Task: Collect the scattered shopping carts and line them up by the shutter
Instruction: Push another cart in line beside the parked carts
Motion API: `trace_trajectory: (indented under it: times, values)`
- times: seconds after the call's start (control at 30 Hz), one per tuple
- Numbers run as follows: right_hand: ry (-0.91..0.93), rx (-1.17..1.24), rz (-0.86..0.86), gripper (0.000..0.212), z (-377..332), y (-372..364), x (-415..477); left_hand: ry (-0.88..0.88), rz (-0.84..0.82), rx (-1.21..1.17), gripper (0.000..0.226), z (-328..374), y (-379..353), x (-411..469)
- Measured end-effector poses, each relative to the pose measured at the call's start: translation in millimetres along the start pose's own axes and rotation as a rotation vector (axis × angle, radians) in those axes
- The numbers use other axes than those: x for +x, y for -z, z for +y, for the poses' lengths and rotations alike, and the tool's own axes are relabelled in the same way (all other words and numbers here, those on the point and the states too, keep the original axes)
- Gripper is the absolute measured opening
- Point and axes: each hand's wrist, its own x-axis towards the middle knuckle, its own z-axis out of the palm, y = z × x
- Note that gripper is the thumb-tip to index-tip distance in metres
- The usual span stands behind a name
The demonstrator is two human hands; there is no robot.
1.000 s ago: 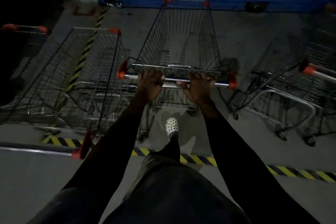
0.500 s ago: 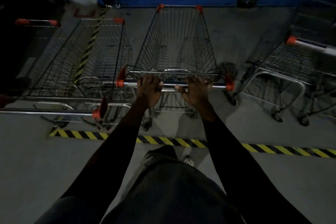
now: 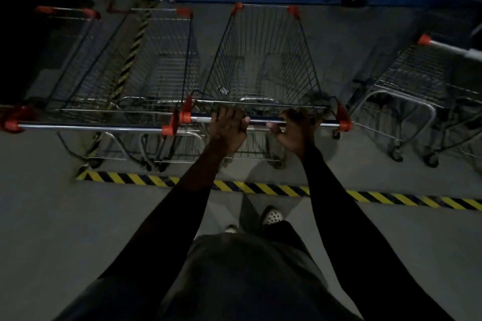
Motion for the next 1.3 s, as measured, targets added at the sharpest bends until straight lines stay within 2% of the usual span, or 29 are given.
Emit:
trace_trajectory:
  times: [0.17, 0.23, 0.33, 0.5, 0.63, 0.73, 0.83, 0.93, 1.0, 1.1, 1.13, 1.17, 1.23, 1.3]
  values:
    - [-0.040, -0.072, -0.071, 0.095, -6, 2, -17, -0.033, -0.020, -0.004, 0.061, -4, 2, -19]
    - [-0.047, -0.100, -0.066, 0.086, -11, 8, -25, -0.041, -0.008, -0.023, 0.062, -3, 5, -25]
    - [-0.031, -0.126, -0.024, 0.075, -19, 18, -35, -0.050, -0.023, -0.002, 0.066, -2, 8, -33]
    - [0.072, -0.208, 0.120, 0.062, -16, 14, -48, -0.086, 0.058, -0.023, 0.055, -2, 7, -45]
    - [0.051, -0.213, 0.111, 0.066, -16, 11, -52, -0.106, 0.117, -0.075, 0.049, -4, 6, -51]
    - [-0.018, -0.174, 0.019, 0.076, -14, 12, -49, -0.105, 0.098, -0.130, 0.052, -7, 6, -54]
    - [-0.014, -0.199, 0.022, 0.078, -8, 13, -49, -0.061, 0.157, -0.219, 0.045, -6, 4, -61]
    - [-0.002, -0.189, 0.048, 0.075, -7, 16, -51, 0.094, 0.331, -0.404, 0.033, -10, 9, -82]
    - [-0.009, -0.176, 0.045, 0.075, -8, 17, -50, 0.278, 0.474, -0.565, 0.021, -10, 8, -97]
    - [-0.014, -0.179, 0.034, 0.075, -8, 17, -49, 0.800, 0.525, -1.251, 0.020, -23, 4, -95]
    - [-0.013, -0.175, 0.034, 0.075, -8, 18, -49, 0.864, 0.475, -1.467, 0.028, -38, 1, -90]
    - [-0.013, -0.174, 0.039, 0.075, -8, 18, -50, 0.800, 0.434, -1.660, 0.042, -53, 0, -85]
    - [-0.016, -0.172, 0.045, 0.075, -9, 19, -51, 0.543, 0.402, -2.039, 0.054, -78, -1, -77]
    - [-0.017, -0.165, 0.032, 0.078, -10, 20, -51, 0.568, 0.267, -2.243, 0.057, -87, 6, -70]
